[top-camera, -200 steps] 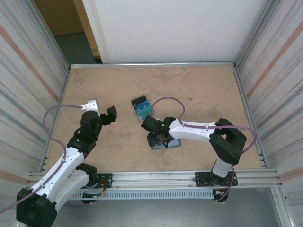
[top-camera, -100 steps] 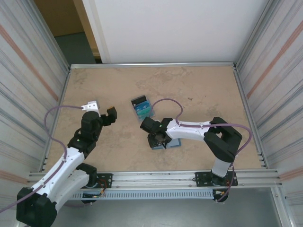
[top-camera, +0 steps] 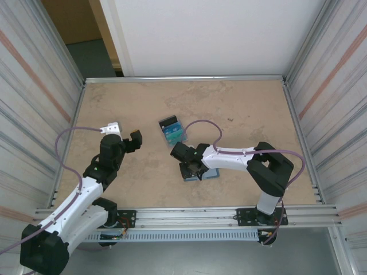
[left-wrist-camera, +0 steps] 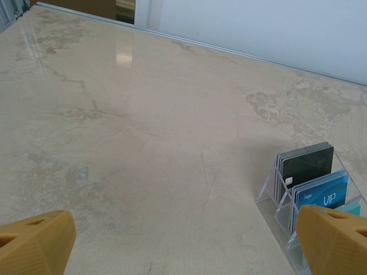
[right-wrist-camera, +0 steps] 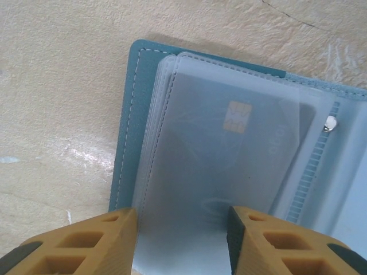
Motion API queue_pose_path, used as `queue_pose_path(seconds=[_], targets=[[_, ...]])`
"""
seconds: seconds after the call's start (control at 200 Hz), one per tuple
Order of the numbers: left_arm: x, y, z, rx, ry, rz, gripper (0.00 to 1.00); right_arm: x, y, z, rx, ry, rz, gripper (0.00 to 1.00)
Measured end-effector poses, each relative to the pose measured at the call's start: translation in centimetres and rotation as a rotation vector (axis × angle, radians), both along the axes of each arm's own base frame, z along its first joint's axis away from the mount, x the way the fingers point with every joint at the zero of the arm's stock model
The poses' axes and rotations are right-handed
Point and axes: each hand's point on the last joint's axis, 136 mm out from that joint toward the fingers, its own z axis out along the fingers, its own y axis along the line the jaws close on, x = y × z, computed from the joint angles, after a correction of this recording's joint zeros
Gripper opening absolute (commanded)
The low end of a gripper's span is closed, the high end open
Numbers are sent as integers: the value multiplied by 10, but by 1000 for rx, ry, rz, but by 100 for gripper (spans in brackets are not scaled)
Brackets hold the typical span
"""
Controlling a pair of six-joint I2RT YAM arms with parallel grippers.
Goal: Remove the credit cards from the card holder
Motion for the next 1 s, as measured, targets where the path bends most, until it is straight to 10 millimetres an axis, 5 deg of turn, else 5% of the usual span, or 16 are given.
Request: queue_pose_path(seconds=[0.566,0.997], targets=[[0,-4,3,-7,-3,-24,99,5,-12,3,41,5,-40,29],[-2,-21,20,12,-41,-92,99,18,-41,24,81,-50,-134,34]])
